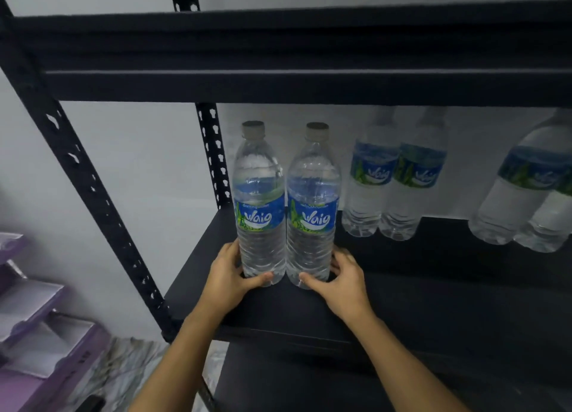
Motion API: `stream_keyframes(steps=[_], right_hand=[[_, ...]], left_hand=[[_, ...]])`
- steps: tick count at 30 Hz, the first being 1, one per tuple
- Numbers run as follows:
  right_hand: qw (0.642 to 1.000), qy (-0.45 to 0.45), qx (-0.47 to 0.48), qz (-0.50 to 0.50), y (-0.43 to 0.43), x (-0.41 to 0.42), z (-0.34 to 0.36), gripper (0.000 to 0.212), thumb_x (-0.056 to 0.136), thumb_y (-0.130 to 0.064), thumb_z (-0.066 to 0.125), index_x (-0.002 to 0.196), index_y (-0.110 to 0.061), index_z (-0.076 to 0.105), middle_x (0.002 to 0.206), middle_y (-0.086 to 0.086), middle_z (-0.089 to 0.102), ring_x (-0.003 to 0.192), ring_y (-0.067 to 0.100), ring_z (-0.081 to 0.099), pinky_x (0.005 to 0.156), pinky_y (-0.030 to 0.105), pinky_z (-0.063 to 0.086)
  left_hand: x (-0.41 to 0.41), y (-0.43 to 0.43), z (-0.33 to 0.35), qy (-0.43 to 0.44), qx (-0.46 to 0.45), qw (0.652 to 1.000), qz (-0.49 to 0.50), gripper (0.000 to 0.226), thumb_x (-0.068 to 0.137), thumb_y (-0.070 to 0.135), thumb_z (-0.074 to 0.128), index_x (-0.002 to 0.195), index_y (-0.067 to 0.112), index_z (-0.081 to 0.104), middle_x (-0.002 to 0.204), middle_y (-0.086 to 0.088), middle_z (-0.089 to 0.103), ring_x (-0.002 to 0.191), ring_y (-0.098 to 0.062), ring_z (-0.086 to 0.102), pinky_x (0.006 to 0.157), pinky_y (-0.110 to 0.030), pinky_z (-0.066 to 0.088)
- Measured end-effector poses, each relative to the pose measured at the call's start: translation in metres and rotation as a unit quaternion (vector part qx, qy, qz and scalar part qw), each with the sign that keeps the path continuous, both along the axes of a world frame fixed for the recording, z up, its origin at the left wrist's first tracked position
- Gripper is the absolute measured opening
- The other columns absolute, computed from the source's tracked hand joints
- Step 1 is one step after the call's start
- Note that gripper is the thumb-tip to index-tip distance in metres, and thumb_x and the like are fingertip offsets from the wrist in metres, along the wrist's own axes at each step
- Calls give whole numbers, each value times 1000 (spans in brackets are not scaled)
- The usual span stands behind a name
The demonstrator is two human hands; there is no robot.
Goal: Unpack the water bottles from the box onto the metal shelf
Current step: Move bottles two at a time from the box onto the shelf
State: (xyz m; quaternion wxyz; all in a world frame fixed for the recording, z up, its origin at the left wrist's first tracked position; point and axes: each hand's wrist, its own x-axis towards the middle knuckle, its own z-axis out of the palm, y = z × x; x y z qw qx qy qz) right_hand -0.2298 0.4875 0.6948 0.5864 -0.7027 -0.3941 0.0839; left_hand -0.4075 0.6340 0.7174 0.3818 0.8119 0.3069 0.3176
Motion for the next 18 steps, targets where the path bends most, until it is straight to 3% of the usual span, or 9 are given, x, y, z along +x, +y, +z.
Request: stream_keyframes(steps=[2, 4, 7, 10, 12, 18], right_hand=[[1000, -12, -10, 0, 21, 2, -1, 75, 56, -41, 86, 124, -21, 60, 116, -4, 58, 106, 13, 63, 91, 35, 55], [1000, -27, -8, -8, 41, 5, -2, 71, 58, -35, 87, 122, -19, 61, 114, -2, 58, 104, 15, 63, 90, 38, 56], [999, -31, -9, -23, 69, 11, -2, 63, 60, -25, 89, 117, -17, 63, 109, -1, 56, 102, 19, 63, 89, 42, 55], [999, -25, -18, -37, 94, 19, 0, 61, 60, -25, 89, 115, -16, 63, 108, 3, 56, 99, 22, 64, 88, 43, 55], [998, -28, -28, -42, 107, 27, 2, 62, 60, -27, 89, 116, -15, 63, 108, 5, 57, 99, 23, 65, 88, 44, 56], [996, -47, -46, -57, 138, 48, 10, 58, 60, -29, 88, 111, -17, 65, 108, 6, 60, 99, 23, 65, 88, 43, 55]], left_hand=[[1, 19, 1, 10, 8, 1000, 9, 72, 65, 22, 92, 128, 15, 59, 109, 5, 58, 92, 6, 56, 74, 5, 39], [6, 35, 4, 13, 7, 1000, 11, 74, 64, 22, 92, 130, 20, 57, 115, 3, 60, 96, 0, 58, 77, 2, 40], [14, 60, 3, -8, -25, 1000, 15, 74, 59, 23, 95, 121, 34, 57, 121, -1, 66, 106, -11, 66, 93, -25, 54], [25, 85, 0, -7, -27, 999, 21, 77, 49, 40, 93, 119, 34, 61, 117, 3, 70, 105, -13, 69, 93, -42, 56], [35, 98, 2, 5, -29, 999, 29, 77, 47, 44, 91, 117, 33, 61, 115, 5, 70, 104, -15, 69, 92, -42, 57], [68, 128, 6, 34, -7, 998, 49, 72, 62, 21, 93, 125, 14, 60, 121, -2, 70, 108, -20, 66, 83, -25, 46]])
